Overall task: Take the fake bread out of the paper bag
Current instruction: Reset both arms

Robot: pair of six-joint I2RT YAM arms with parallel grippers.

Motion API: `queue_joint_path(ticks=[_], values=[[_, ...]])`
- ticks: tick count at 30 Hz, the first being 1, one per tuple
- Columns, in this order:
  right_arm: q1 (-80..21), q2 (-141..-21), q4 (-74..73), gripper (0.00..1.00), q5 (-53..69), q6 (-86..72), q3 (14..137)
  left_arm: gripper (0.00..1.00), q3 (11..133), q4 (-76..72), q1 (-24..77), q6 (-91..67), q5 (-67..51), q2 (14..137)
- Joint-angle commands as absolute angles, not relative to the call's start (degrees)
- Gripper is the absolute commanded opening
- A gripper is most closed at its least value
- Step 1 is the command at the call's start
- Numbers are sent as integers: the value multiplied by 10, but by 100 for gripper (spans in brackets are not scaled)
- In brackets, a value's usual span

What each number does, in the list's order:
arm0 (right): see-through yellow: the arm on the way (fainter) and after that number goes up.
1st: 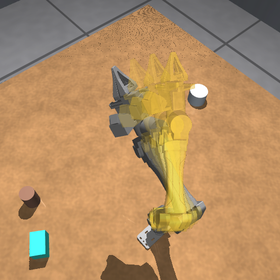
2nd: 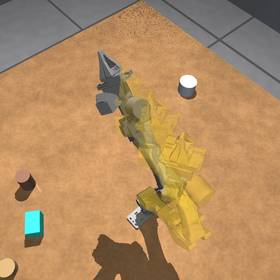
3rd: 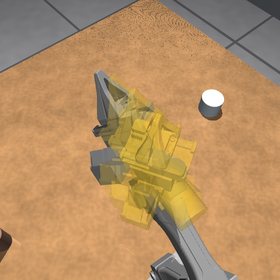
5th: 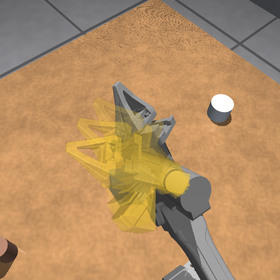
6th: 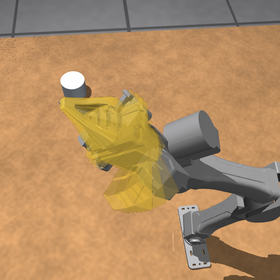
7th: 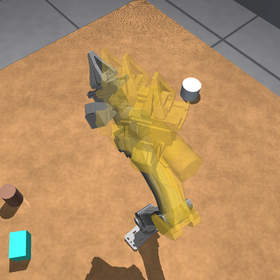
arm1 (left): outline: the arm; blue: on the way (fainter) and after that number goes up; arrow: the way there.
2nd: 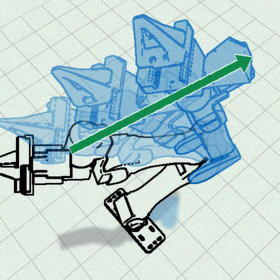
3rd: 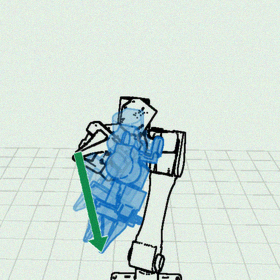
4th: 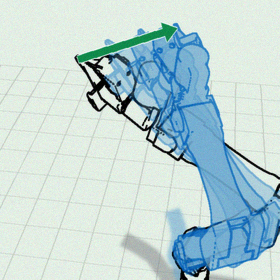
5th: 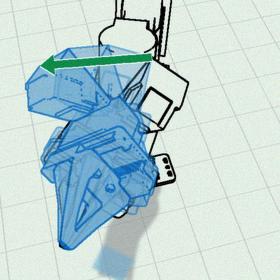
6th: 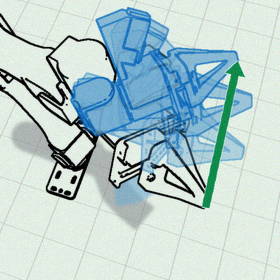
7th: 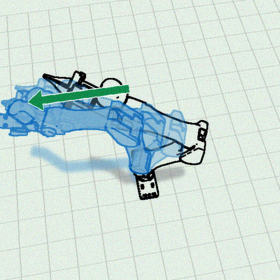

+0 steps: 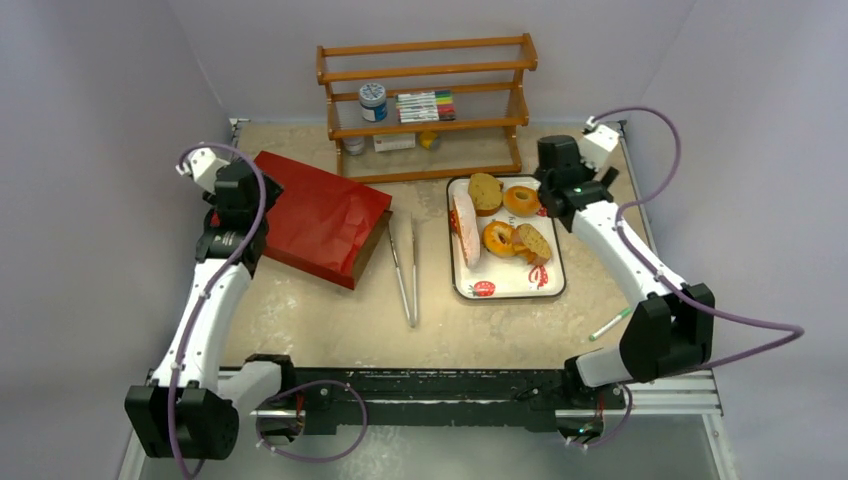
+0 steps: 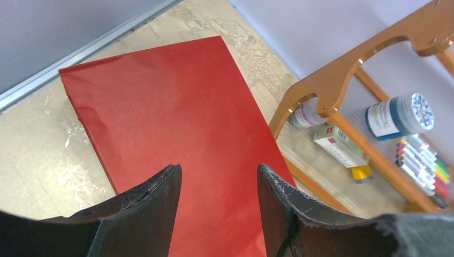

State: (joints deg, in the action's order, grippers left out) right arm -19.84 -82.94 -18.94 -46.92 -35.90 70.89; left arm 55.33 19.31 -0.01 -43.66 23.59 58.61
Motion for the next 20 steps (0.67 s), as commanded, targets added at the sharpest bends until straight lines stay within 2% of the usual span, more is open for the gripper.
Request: queue_joint_path(ticks=[1,6,17,20], values=[[-121,-795,-140,98,-462,-297,668,53,568,118,56,-361,318,620],[-27,-797,-121,100,-430,-293,651,53,533,47,168,-280,437,667],[-15,-808,-206,98,-487,-396,686,53,478,0,177,-275,431,666],[-15,-813,-225,100,-496,-419,695,53,479,2,177,-273,430,663]])
